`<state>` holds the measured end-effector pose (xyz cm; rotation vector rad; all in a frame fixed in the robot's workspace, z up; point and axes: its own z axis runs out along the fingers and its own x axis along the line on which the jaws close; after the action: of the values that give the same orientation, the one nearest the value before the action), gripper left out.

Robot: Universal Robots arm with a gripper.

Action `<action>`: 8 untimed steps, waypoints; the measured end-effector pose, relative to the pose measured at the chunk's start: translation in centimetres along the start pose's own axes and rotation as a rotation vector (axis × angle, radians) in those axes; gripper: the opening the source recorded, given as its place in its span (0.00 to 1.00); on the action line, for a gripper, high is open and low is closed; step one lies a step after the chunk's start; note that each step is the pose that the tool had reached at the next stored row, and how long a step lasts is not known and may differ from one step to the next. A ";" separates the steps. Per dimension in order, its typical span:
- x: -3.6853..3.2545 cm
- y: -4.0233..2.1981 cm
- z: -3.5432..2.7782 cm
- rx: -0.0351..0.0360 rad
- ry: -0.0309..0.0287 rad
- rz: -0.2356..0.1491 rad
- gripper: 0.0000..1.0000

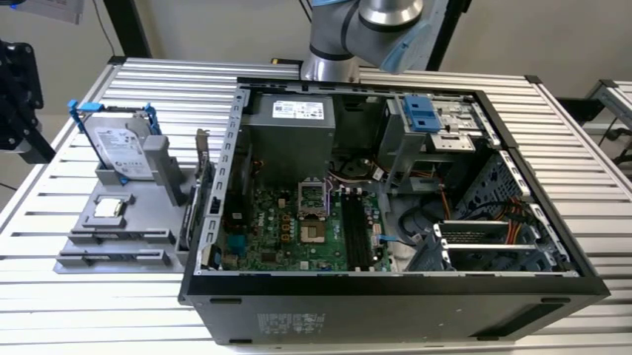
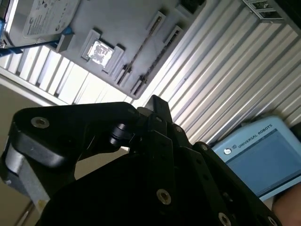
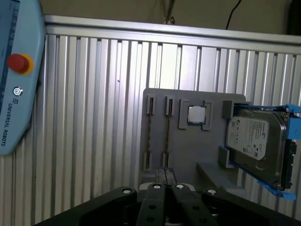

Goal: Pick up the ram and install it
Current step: 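Pick up the ram and move it above insertion slot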

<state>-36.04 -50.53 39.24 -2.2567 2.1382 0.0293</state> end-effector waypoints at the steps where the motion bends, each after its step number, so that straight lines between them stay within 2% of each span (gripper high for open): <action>1: 0.00 0.00 0.00 0.0000 0.0000 -0.001 0.00; 8: 0.00 0.00 0.00 -0.0002 -0.0001 -0.006 0.00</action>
<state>-36.04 -50.53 39.25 -2.2632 2.1315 0.0295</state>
